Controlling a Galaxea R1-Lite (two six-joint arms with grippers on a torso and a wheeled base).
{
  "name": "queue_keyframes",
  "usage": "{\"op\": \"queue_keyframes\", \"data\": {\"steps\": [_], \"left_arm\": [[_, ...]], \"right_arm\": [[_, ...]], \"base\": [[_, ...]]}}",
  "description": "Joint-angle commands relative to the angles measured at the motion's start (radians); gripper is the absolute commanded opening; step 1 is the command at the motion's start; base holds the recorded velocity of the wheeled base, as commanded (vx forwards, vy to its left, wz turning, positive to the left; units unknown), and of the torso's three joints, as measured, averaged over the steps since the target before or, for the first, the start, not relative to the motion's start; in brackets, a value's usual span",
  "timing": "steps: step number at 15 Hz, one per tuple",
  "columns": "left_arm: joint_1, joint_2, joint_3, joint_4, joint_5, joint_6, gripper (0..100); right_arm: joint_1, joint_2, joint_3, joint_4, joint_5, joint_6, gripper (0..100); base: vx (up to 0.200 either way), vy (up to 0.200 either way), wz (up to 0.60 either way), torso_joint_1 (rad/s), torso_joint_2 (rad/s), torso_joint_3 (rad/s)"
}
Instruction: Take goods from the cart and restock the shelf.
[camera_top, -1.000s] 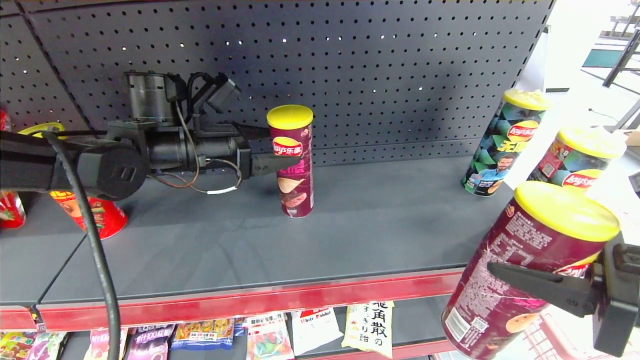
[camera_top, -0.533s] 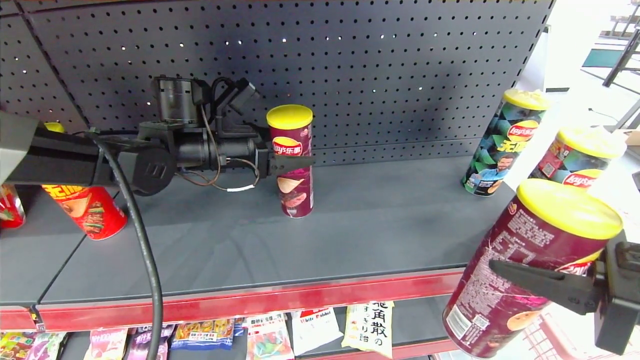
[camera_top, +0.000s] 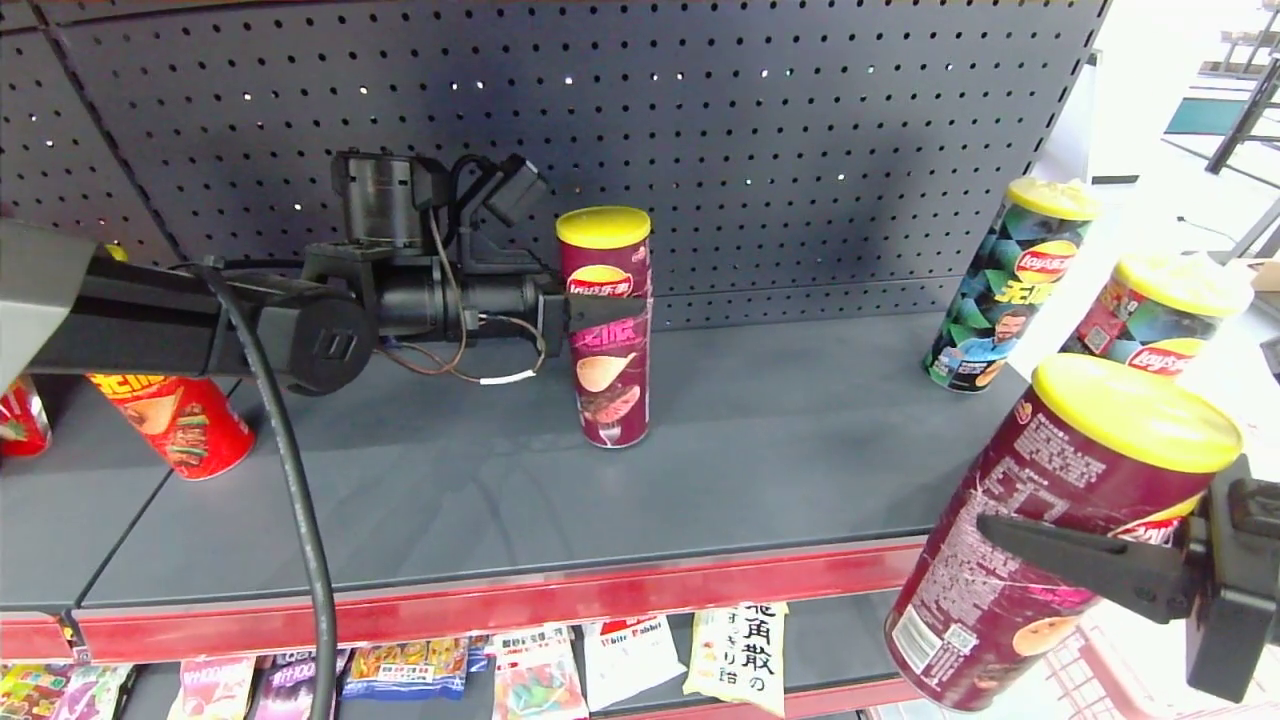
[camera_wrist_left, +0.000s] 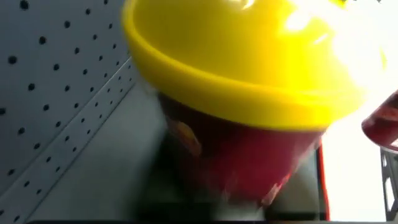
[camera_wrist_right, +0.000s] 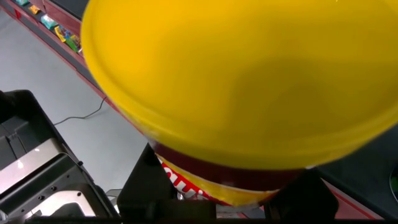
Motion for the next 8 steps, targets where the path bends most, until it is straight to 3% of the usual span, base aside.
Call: {"op": "queue_keyframes", "data": {"steps": [1, 3, 6, 8], "left_arm": [[-0.005, -0.046, 0.030, -0.001, 0.000, 0.002, 0], [-0.021, -0.099, 0.085, -0.001, 0.014, 0.002, 0], [-0.120, -0.184, 0.225, -0.019, 0.106, 0.000, 0], [-0.158, -0.189, 0.274, -0.095, 0.161, 0.000, 0]], "right_arm": [[0.000, 0.003, 0.000, 0.000, 0.001, -0.001, 0], [-0.002, 0.005, 0.000, 0.000, 0.002, -0.001, 0], [-0.002, 0.012, -0.014, 0.000, 0.002, -0.001, 0], [-0.002, 0.015, -0.020, 0.000, 0.002, 0.000, 0]], "base": [[0.000, 0.000, 0.00, 0.000, 0.00, 0.000], [0.000, 0.000, 0.00, 0.000, 0.00, 0.000], [0.000, 0.000, 0.00, 0.000, 0.00, 0.000], [0.000, 0.000, 0.00, 0.000, 0.00, 0.000]]}}
